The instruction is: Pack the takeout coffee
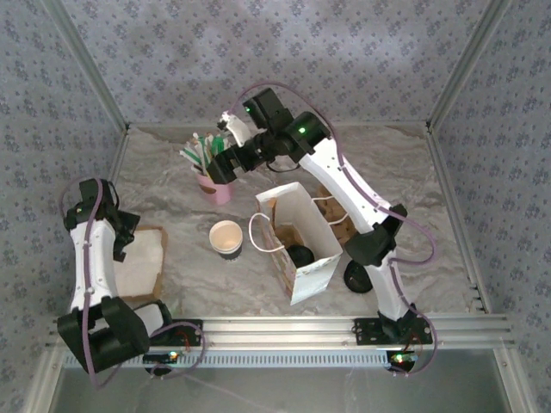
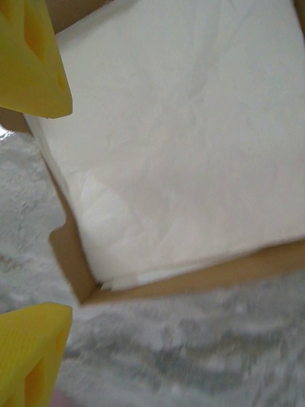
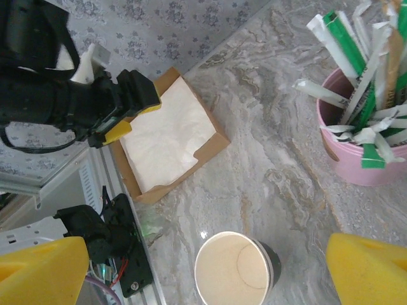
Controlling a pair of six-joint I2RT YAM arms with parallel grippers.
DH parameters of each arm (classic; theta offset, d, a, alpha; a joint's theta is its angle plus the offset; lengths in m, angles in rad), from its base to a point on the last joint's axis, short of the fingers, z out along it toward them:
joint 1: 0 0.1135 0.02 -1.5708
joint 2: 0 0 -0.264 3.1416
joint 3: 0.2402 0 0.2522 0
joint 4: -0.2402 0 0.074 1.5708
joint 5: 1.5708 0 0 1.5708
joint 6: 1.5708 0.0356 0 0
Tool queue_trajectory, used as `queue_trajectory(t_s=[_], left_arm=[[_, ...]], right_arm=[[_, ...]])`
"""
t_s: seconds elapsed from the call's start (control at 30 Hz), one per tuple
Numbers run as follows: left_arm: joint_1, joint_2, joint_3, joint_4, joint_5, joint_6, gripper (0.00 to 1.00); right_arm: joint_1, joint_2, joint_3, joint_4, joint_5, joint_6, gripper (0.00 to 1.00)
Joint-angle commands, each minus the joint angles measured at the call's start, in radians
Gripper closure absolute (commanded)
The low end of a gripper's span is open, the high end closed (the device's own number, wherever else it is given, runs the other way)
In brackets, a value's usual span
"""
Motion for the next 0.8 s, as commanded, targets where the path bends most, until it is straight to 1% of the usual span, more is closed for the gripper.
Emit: queue_trajectory(t_s=[0.0, 0.03, 0.07, 0.27, 0.43, 0.77], left_arm=[[0.052, 0.018, -0.051, 0.041, 0.0, -0.039, 0.27], [0.067, 0.028, -0.066, 0.059, 0.009, -0.038, 0.31], [0.078, 0.041, -0.079, 0.075, 0.015, -0.04, 0.32], [0.105, 0.153, -0.098, 0.143, 0.031, -0.028, 0.38], [0.111, 0.244, -0.104, 0.19, 0.025, -0.027, 0.41], [0.111, 0.352, -0.107, 0.226, -0.021, -0.038, 0.44]], right_arm=[[0.026, 0.026, 0.038, -0.041, 0.01, -0.018, 0.02], [0.03, 0.028, 0.038, -0.042, 0.013, -0.017, 0.02], [0.033, 0.031, 0.038, -0.047, 0.019, -0.018, 0.02], [0.059, 0.043, 0.029, -0.057, 0.059, -0.016, 0.03], [0.074, 0.054, 0.029, -0.054, 0.077, -0.01, 0.04], [0.076, 0.061, 0.029, -0.049, 0.088, -0.004, 0.04]])
